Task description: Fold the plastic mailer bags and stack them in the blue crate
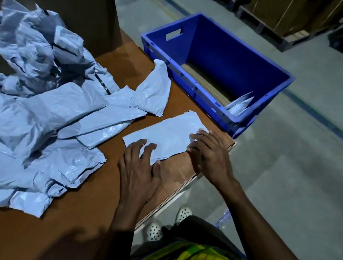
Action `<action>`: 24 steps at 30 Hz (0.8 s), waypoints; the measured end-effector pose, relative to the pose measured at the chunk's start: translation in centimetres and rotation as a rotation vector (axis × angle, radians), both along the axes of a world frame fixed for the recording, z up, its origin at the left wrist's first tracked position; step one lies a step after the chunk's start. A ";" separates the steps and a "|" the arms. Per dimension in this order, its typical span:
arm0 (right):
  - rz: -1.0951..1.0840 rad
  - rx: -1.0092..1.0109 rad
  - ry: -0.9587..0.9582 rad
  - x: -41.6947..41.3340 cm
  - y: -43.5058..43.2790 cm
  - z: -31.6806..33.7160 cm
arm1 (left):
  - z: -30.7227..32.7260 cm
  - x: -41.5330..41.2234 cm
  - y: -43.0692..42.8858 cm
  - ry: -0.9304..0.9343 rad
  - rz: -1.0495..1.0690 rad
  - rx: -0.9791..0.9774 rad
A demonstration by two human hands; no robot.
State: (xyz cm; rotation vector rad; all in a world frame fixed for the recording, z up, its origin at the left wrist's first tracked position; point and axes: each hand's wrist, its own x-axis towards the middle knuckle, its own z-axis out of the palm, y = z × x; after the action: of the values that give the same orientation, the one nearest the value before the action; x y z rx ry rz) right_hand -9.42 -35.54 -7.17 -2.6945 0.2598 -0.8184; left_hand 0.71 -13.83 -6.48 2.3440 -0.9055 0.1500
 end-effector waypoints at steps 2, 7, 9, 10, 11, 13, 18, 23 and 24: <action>-0.010 -0.016 0.003 0.5 0.1 0.3 | -0.1 0.7 0.1 -0.038 -0.002 -0.088; -0.001 0.091 0.091 0.8 0.3 0.0 | -0.5 2.3 1.6 -0.006 -0.042 -0.155; -0.003 0.088 0.075 0.9 0.2 -0.3 | -0.7 2.6 1.9 -0.006 -0.056 -0.165; -0.010 0.077 0.047 1.0 0.3 -0.3 | -0.6 2.5 1.9 -0.030 -0.046 -0.182; -0.021 0.059 0.017 1.1 0.3 -0.3 | -0.3 2.5 1.9 -0.057 -0.029 -0.200; -0.036 0.041 -0.021 1.4 0.4 -0.3 | 0.3 2.6 1.9 -0.067 -0.002 -0.234; -0.002 0.075 -0.016 1.5 -0.1 -0.2 | 1.9 3.4 2.3 -0.122 0.039 -0.298; -0.033 0.020 -0.100 1.3 -0.7 1.3 | 2.8 4.1 2.9 -0.186 0.036 -0.286; -0.042 0.003 -0.107 1.3 -0.8 1.9 | 2.8 4.1 2.9 -0.196 0.038 -0.284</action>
State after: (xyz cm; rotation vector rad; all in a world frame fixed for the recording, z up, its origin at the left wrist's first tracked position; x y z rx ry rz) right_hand -8.07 -36.37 -5.31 -2.6403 0.2931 -0.9700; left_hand 4.77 -10.88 -3.66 2.1076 -0.8689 0.4985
